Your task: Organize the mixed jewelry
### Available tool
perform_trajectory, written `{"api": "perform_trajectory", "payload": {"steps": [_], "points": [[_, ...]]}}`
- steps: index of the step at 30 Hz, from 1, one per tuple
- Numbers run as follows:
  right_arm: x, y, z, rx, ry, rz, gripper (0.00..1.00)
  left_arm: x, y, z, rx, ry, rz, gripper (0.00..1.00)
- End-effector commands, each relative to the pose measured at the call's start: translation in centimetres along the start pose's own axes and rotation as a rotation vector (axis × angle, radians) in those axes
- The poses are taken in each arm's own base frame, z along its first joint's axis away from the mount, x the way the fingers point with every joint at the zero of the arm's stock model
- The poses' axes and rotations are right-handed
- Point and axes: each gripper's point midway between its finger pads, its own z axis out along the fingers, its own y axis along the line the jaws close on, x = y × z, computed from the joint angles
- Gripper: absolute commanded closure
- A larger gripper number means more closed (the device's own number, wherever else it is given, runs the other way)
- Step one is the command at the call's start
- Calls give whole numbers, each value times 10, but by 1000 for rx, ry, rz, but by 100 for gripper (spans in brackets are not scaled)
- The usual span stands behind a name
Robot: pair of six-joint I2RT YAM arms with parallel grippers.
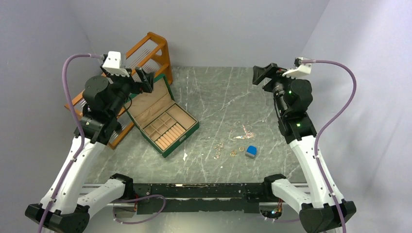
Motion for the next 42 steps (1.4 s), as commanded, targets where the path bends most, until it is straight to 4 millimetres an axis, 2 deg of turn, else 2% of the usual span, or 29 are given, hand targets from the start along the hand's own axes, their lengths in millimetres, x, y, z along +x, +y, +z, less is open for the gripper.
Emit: {"api": "perform_trajectory", "payload": {"steps": [1,4,7,12,15,19,21,24,29,31,37,39,42], "points": [[15,-3,2,-4,43,31,5,0,-15,-3,78,-28,-19,2],[30,-6,5,11,98,41,1,24,-22,-9,128,24,-32,2],[54,-6,10,-1,182,46,1,38,-33,-19,206,51,-37,2],[100,6,18,-107,322,71,3,51,-54,-38,343,95,-23,2],[138,17,22,-195,448,91,7,71,-58,-49,373,167,-43,3],[199,45,30,-265,615,92,9,101,-40,-58,239,279,-153,4],[236,73,28,-316,691,55,11,115,-34,-64,197,322,-193,6],[281,105,30,-381,780,28,15,128,-26,-73,137,349,-239,8],[335,144,39,-456,865,-14,23,135,-6,-83,10,325,-295,7],[358,148,43,-459,889,-66,24,138,0,-85,-29,326,-313,8],[408,150,52,-446,940,-170,27,142,11,-83,-87,321,-296,7],[420,153,55,-458,982,-178,30,133,16,-80,-106,296,-255,6],[431,157,58,-470,1008,-190,38,131,19,-75,-128,300,-247,6]]}}
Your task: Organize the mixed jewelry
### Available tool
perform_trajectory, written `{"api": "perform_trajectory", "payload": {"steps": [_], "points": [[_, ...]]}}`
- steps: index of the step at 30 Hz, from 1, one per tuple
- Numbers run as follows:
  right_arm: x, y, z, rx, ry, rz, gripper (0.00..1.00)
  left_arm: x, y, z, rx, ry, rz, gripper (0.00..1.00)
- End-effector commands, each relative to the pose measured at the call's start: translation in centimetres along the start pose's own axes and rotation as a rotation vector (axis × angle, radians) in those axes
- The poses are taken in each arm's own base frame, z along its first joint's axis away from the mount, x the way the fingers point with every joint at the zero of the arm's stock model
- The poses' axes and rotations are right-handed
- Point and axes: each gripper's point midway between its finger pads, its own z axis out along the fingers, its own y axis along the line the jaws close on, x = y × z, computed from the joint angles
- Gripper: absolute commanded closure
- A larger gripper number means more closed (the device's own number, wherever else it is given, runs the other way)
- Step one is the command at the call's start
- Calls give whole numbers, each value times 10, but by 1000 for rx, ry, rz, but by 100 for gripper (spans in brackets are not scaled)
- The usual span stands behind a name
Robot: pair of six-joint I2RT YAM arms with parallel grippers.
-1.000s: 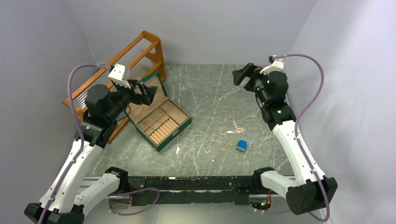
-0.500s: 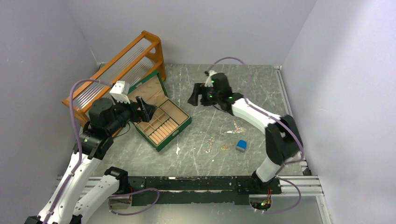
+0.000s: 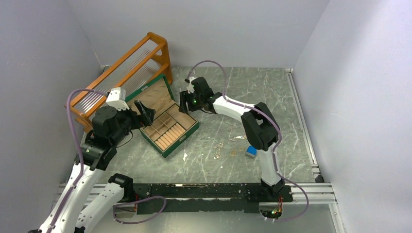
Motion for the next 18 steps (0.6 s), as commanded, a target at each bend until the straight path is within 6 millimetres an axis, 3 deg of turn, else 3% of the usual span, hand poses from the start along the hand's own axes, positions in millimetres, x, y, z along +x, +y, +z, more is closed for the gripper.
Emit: {"api": "perform_trajectory", "payload": {"steps": [1,5,11,18], "points": [[0,1,11,-10,28,-38,38,-11,6,3,-50,-25,27,6],[5,0,17,-14,38,-30,49,-2,4,9,-29,-7,7,7],[12,-10,15,34,45,-32,81,3,-1,15,6,6,3,8],[14,-19,-16,107,-50,11,90,10,-4,26,28,26,9,8]]}}
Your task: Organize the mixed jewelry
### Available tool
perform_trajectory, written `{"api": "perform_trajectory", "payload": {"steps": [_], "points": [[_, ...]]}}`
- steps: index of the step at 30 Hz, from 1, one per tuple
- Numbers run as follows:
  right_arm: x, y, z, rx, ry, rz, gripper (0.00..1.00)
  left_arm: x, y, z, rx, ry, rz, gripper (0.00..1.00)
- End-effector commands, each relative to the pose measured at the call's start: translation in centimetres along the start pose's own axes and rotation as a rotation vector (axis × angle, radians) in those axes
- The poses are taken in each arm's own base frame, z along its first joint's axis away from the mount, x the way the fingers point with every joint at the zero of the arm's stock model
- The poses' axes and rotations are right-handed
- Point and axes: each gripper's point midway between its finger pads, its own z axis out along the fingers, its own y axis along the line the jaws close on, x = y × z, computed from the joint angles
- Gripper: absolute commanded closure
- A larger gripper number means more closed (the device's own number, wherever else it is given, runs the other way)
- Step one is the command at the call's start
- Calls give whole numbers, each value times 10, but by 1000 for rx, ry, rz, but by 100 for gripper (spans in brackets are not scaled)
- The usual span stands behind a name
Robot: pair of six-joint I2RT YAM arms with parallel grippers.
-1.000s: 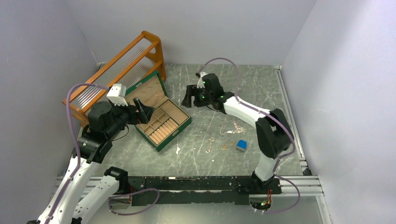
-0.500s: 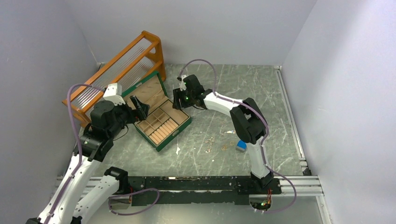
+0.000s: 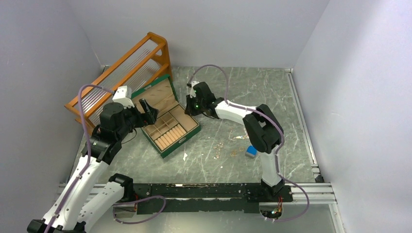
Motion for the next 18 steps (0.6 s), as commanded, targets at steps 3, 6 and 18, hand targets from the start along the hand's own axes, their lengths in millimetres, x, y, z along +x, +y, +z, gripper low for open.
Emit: {"api": "perform_trajectory", "payload": {"steps": [3,6,18], "points": [[6,-19,-39,129,-94,98,90,-2,-11,11,51,-10,-2,8],[23,-31,-55,204,-116,171,91,3,-13,17,63,9,-13,9],[75,-18,-82,276,-125,442,89,31,15,27,-92,84,-122,9]]}}
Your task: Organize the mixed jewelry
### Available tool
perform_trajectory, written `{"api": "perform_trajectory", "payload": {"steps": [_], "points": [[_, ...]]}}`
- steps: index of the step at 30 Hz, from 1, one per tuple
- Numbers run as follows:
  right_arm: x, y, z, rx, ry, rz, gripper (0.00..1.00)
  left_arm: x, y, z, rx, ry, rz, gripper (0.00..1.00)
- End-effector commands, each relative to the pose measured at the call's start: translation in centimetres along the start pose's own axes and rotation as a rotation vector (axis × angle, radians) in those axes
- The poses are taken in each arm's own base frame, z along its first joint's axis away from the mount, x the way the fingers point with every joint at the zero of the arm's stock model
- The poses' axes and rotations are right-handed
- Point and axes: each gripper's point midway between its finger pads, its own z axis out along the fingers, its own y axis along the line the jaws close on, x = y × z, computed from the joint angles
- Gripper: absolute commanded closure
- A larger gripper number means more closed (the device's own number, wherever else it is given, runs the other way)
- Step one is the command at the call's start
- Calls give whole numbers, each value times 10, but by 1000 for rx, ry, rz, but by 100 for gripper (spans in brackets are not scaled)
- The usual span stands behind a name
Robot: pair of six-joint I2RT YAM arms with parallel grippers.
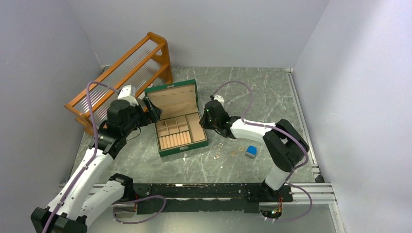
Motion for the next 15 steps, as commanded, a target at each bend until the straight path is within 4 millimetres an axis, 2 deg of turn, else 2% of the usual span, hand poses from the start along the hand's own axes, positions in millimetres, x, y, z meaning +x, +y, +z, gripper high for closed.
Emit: {"api": "perform_trajectory", "payload": {"steps": [1,4,8,13,15], "points": [[16,5,-9,30,6,117,89,19,27,3,-152,38,-111,9],[18,6,-13,38,8,137,89,48,48,5,-251,106,-171,9],[23,-1,-19,62,12,159,89,81,51,8,-230,177,-230,13],[30,-1,-22,43,33,160,88,89,57,10,-242,162,-248,23],[22,11,-23,10,38,126,79,87,56,12,-231,160,-233,23]]}}
